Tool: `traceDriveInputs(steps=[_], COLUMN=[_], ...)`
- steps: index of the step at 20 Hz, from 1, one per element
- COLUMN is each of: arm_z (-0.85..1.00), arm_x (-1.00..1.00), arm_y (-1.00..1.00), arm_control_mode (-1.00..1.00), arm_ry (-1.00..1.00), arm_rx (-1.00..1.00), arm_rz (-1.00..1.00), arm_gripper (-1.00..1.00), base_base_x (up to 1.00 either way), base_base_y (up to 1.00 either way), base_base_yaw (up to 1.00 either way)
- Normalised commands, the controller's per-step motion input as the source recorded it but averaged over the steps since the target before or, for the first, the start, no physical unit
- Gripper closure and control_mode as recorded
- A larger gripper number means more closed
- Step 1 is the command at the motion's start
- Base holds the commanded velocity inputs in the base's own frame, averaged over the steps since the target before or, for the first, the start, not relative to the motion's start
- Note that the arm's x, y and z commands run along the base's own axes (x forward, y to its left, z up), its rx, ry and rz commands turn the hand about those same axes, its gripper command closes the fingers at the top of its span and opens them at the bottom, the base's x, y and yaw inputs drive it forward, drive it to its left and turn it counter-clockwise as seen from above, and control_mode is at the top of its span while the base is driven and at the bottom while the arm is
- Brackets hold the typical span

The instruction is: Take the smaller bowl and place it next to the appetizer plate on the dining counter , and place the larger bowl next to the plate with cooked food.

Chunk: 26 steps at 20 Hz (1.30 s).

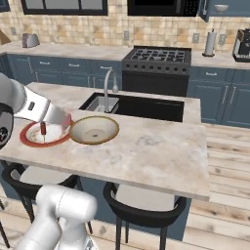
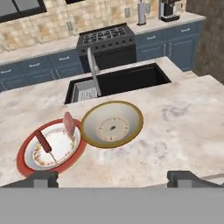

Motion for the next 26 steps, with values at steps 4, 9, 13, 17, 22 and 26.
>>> traceDriveInputs(steps=[4,9,13,17,22,26], arm_z=[0.0,0.0,0.0,0.0,0.0,0.0], arm_x=[0.0,0.0,0.0,0.0,0.0,0.0], arm_y=[0.0,0.0,0.0,0.0,0.0,0.0], arm_control_mode=[1.0,1.0,1.0,1.0,1.0,1.0], arm_ry=[0.0,0.0,0.0,0.0,0.0,0.0], arm_rx=[0.0,0.0,0.0,0.0,0.0,0.0], arm_rz=[0.0,0.0,0.0,0.0,0.0,0.0], arm_gripper=[-1.0,-1.0,-1.0,-1.0,-1.0,-1.0], base_base_x=[-1.0,-1.0,-0.66,-0.12,0.06,0.41], base_base_y=[-0.04,-0.78,-1.0,-1.0,-1.0,-1.0], base_base_yaw=[0.01,0.1,0.17,0.09,0.01,-0.08])
